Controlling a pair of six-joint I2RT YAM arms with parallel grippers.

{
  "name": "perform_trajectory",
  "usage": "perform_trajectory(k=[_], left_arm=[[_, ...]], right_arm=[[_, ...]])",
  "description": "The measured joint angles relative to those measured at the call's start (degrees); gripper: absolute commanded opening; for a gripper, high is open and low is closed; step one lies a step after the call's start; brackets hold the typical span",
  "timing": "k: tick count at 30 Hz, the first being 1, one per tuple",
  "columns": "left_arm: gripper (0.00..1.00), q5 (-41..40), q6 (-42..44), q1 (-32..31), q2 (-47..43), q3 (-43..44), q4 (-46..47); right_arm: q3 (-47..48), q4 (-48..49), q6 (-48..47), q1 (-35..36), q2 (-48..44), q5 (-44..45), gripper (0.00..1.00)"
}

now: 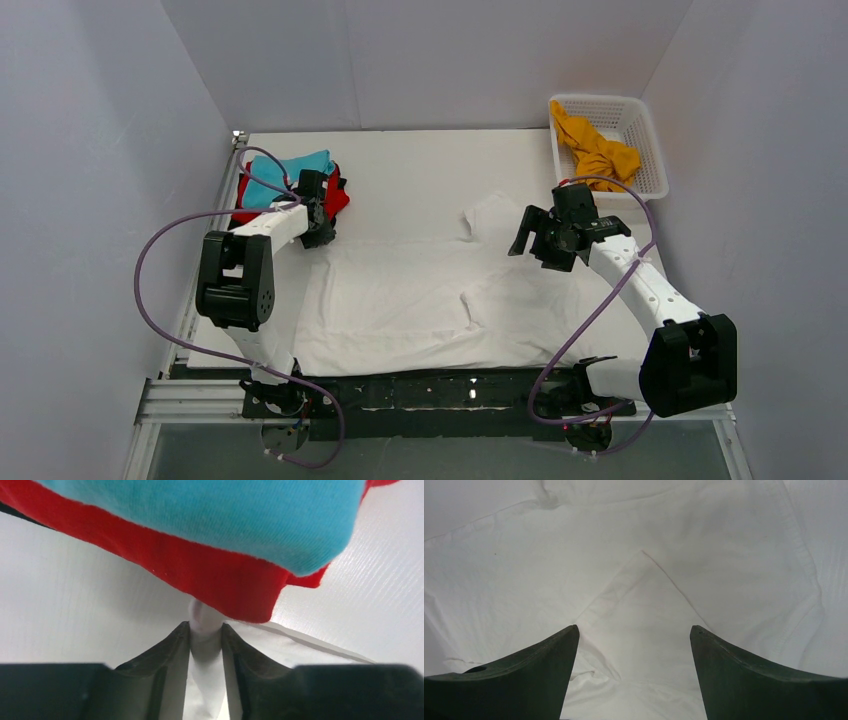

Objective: Fold and stack the t-shirts
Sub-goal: Grab the side of the flattened tshirt furthest away from the robot with both arms

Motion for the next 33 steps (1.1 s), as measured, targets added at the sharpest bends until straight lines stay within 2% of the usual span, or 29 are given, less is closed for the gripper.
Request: perform_trajectory(k=[4,5,8,12,15,22,23,24,28,33], left_arm=[[0.01,0.0,-0.4,0.1,0.0,0.0,-0.5],[0.00,0.0,-0.4,0.1,0.0,0.1,-0.8],[0.00,0.1,-0.3,0.2,0.0,0.6,-1.6],[0.00,0.9,-0.6,0.2,0.0,0.9,-2.0],[0.00,1.7,-1.0,0.2,0.0,1.0,-2.4],[0.00,2.7,-1.9,0.2,-0.3,1.0,-3.2],[0.00,2.8,-1.9,0.2,-0.5,1.0,-3.3],[0.00,2.9,-2.0,0.2,-0.7,1.0,-3.4],[0.00,3.1,-2.3,0.2,-1.3,1.0,-3.8],[0.00,3.4,-2.5,0.2,-1.6,1.0,-3.8]], right_arm=[[0.0,0.0,0.0,0.0,0.0,0.4,0.89],[0.0,0.0,0.0,0.0,0.0,0.5,0.89],[0.5,-0.2,0.0,0.0,0.8,0.9,0.89],[6.1,-0.9,-0.1,0.0,5.9,1.2,0.88],[15.5,-2.3,-0.3,0.0,12.6,2.3,0.87],[45.5,-7.1,-2.2,0.0,35.3,7.5,0.83],[46.7,-7.3,-2.2,0.0,36.3,7.8,0.82],[52.4,-8.7,-2.7,0.0,41.6,8.7,0.81],[61.9,-12.1,-3.1,0.0,52.2,10.1,0.80],[67.4,-15.1,-3.4,0.2,59.9,11.5,0.79]])
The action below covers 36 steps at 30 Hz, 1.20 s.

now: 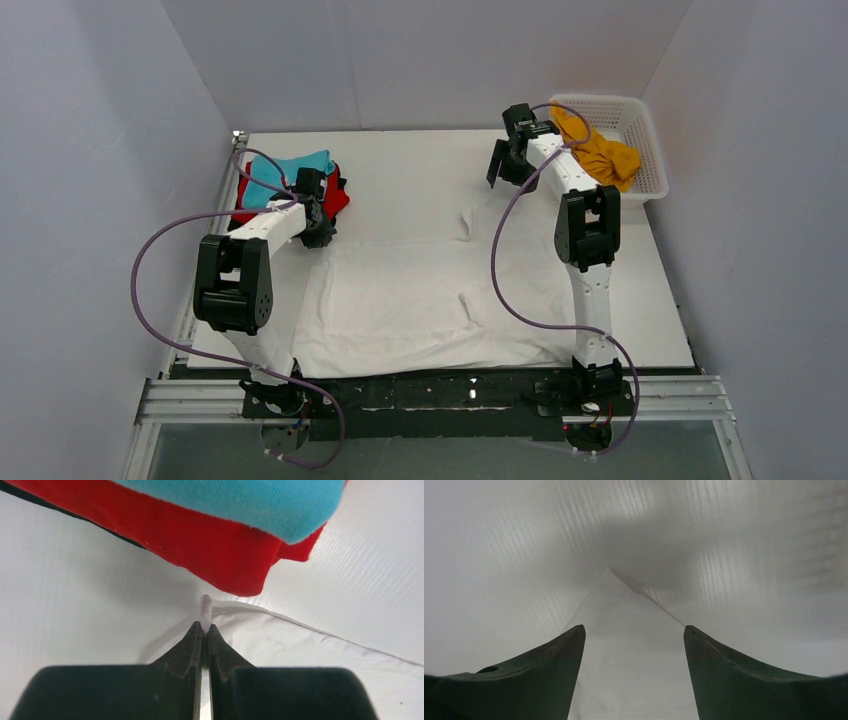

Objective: Fold and stack the t-shirts
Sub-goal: Grab the side of the flattened tshirt furthest away from the robot with both arms

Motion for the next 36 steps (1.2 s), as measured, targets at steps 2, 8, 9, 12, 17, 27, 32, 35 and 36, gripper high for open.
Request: perform_trajectory(k=[2,8,9,12,17,27,32,35,36], left_arm=[[0.00,0.1,-0.2,0.0,0.0,0.0,-0.1],[0.00,0.5,-0.6,0.0,0.0,0.0,-0.1],[0.00,0.6,-0.7,0.0,0.0,0.0,-0.1],[0.00,0.7,-0.7,0.0,0.0,0.0,-0.4],[0.00,0.7,-0.7,0.0,0.0,0.0,-0.5],[0.00,0.7,-0.7,0.0,0.0,0.0,-1.0],[0.00,0.7,-0.7,0.0,0.0,0.0,-1.1],[0.00,0.7,-0.7,0.0,0.1,0.1,-1.5],[0.00,0.7,-0.7,0.0,0.3,0.4,-1.9]], right_arm=[[2.6,-0.6,-0.1,0.2,2.6,0.5,0.79],[5.7,-0.9,-1.1,1.9,6.0,3.4,0.77],[6.1,-0.8,-1.4,2.3,6.4,4.0,0.77],[6.4,-0.9,-2.3,3.8,7.5,6.1,0.74],[6.3,-1.3,-3.3,5.5,8.5,7.5,0.65],[0.2,3.4,-3.1,5.3,5.9,7.7,0.28],[-0.9,4.5,-3.5,4.7,5.4,7.7,0.08],[-1.0,4.7,-4.1,4.3,5.4,7.6,0.01],[-0.9,4.7,-4.3,4.2,5.4,7.7,0.01]])
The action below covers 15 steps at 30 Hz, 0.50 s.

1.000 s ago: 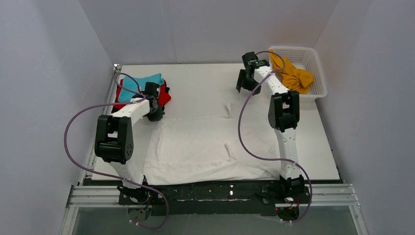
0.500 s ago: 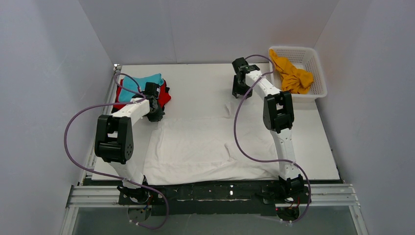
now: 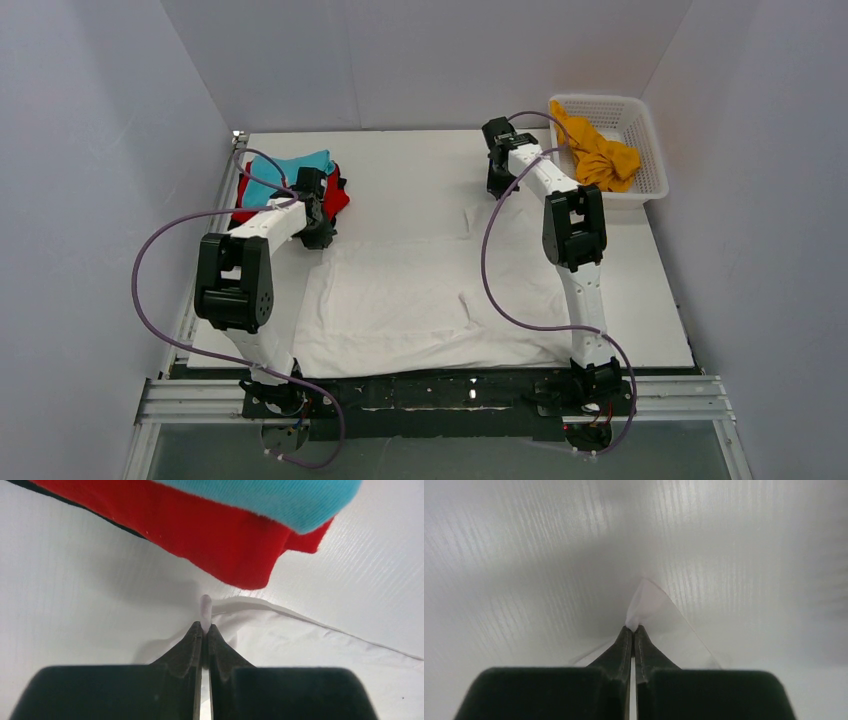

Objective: Fold and stack the t-shirts
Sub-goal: Grab the side of the flattened tshirt furthest away from the robot with both arms

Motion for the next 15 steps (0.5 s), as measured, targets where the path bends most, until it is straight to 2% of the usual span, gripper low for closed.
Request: perform_trajectory(k=[8,15], left_arm=[[0.00,-0.5,0.5,0.0,2.8,5.9,-2.8],[0.00,-0.5,0.5,0.0,3.0,7.3,-3.9]], right_arm=[[3.0,0.2,-3.0,-3.5,1.1,0.2,0.01],[0.7,2.1,-6.1,-5.0,-0.4,-0.5,0.01]])
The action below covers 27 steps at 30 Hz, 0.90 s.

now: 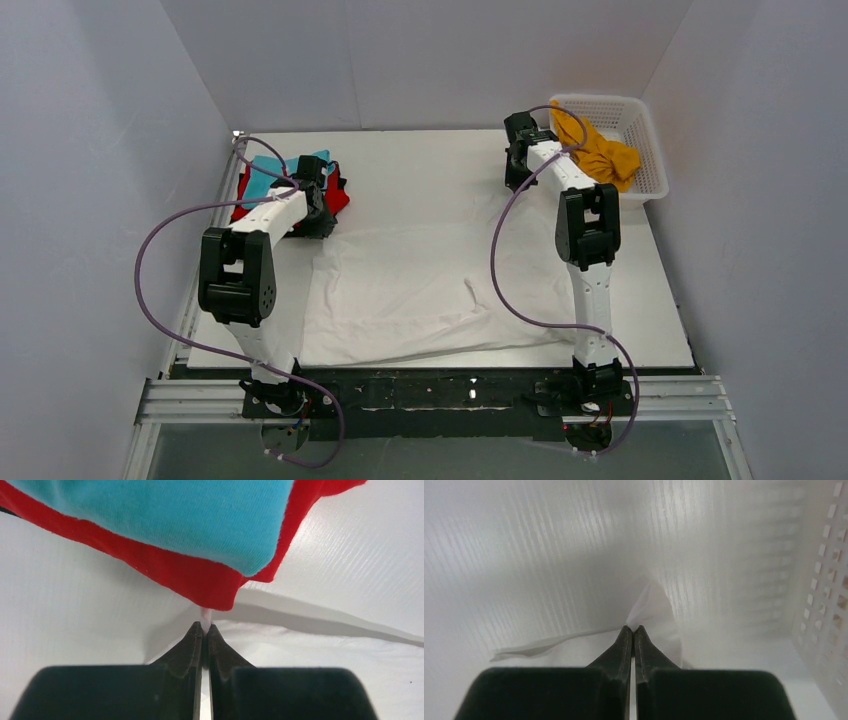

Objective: Fold and stack the t-shirts
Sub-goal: Grab the side of the flattened tshirt furthest away from the robot with both arms, then fold the other side of the tshirt into a rectangle

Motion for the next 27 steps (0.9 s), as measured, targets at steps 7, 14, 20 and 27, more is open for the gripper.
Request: perform_trajectory(k=[7,14,20,27], left_arm=[[0.00,2.9,1.1,0.0,-0.9,-2.1,2.9],[0.00,6.1,2.6,0.0,-7.3,-11.3,7.5],[0.00,7.7,4.1,0.0,-18.2,-20.2,11.7],[0.00,10.1,6.7,0.0,-30.5,-30.9,13.9]], right_arm=[[-13.5,4.3,-1.1,0.8,-12.2,-3.1,0.01],[-28.9,9.0,-1.2,2.4,-30.2,-5.2,0.01],[-44.0,11.3,-0.7,4.2,-43.1,-5.7,0.01],[-58.5,11.6,1.3,5.6,-59.8,-5.7,0.01]])
